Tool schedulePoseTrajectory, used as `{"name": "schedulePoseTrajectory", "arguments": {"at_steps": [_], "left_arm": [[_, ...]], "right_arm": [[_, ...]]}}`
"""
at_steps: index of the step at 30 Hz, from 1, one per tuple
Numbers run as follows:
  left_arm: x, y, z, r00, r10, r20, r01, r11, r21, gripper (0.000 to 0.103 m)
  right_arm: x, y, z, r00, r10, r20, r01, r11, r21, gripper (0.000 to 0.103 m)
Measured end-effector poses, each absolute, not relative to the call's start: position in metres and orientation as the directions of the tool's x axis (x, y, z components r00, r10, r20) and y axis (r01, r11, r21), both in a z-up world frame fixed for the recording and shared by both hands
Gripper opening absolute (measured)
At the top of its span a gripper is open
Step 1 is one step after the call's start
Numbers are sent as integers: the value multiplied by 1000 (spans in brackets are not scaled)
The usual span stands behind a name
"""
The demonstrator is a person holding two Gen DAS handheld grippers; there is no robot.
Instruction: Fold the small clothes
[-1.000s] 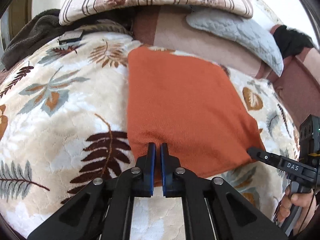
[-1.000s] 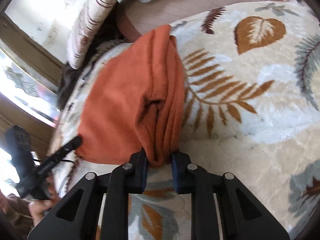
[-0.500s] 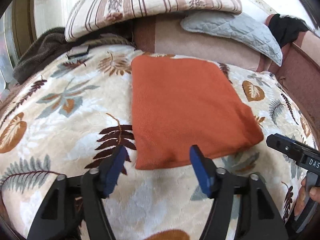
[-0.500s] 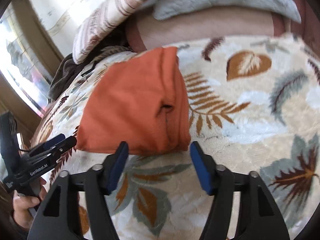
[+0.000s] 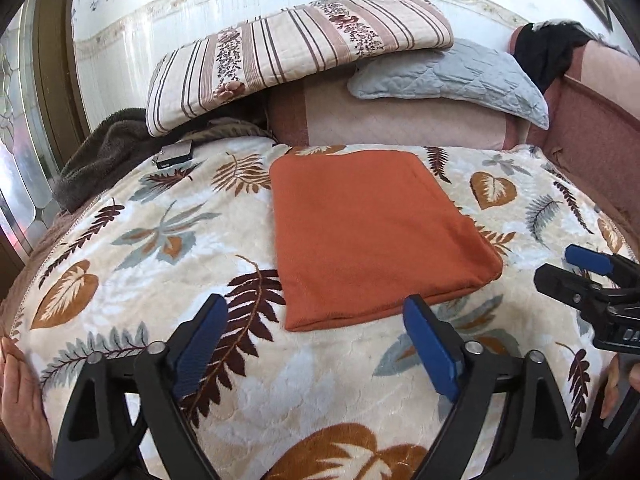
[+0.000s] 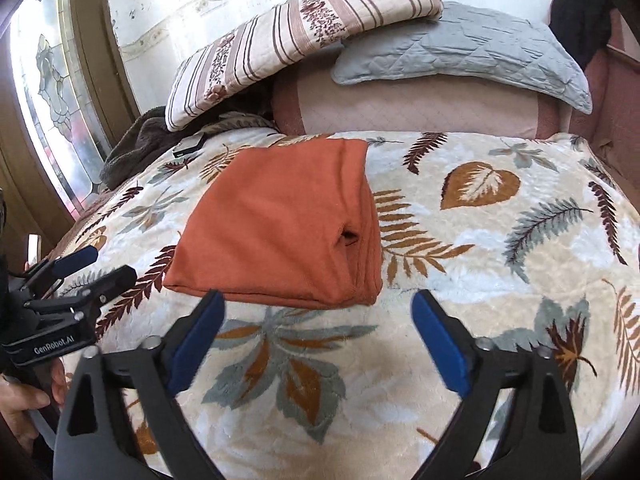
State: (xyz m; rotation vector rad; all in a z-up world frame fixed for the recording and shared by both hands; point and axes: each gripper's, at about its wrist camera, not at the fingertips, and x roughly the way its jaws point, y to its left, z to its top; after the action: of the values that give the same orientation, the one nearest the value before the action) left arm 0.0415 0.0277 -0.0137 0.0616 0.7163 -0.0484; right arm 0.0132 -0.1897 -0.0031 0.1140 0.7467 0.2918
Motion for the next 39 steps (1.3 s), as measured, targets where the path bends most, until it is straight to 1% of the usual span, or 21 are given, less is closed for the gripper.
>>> {"name": "schedulePoseTrajectory", "arguments": {"at_steps": [1, 2, 6, 9, 11, 13, 19, 28, 39], "left_arm": [[40, 27, -13, 753, -22, -658, 66, 997, 41, 97], [38, 26, -13, 755, -17, -656, 61, 997, 45, 100], [35, 29, -11, 760, -3, -650, 48, 997, 53, 102], [34, 30, -10, 761, -11, -649, 54, 997, 46, 102], [36, 32, -10, 746, -54, -664, 85, 996, 14, 103], [37, 32, -11, 733, -63, -677, 88, 996, 2, 103], [34, 29, -8, 742, -26, -670, 72, 997, 41, 103], [24, 19, 7, 781, 56, -623, 59, 985, 162, 103], [18, 19, 15, 787, 55, -615, 61, 984, 166, 103]], "right_arm": [[12, -191, -2, 696, 303, -650, -219, 953, 209, 103], [10, -192, 0, 700, 304, -647, -216, 953, 213, 103], [5, -194, 4, 708, 288, -645, -200, 957, 208, 103], [4, -196, 6, 708, 281, -648, -190, 959, 208, 103], [3, -198, 7, 705, 282, -651, -188, 959, 212, 103], [2, -198, 8, 699, 284, -656, -188, 958, 215, 103], [-2, -197, 12, 697, 271, -664, -185, 962, 199, 103], [-4, -198, 23, 704, 267, -659, -184, 964, 193, 103], [-8, -196, 27, 707, 261, -657, -184, 965, 186, 103]]}}
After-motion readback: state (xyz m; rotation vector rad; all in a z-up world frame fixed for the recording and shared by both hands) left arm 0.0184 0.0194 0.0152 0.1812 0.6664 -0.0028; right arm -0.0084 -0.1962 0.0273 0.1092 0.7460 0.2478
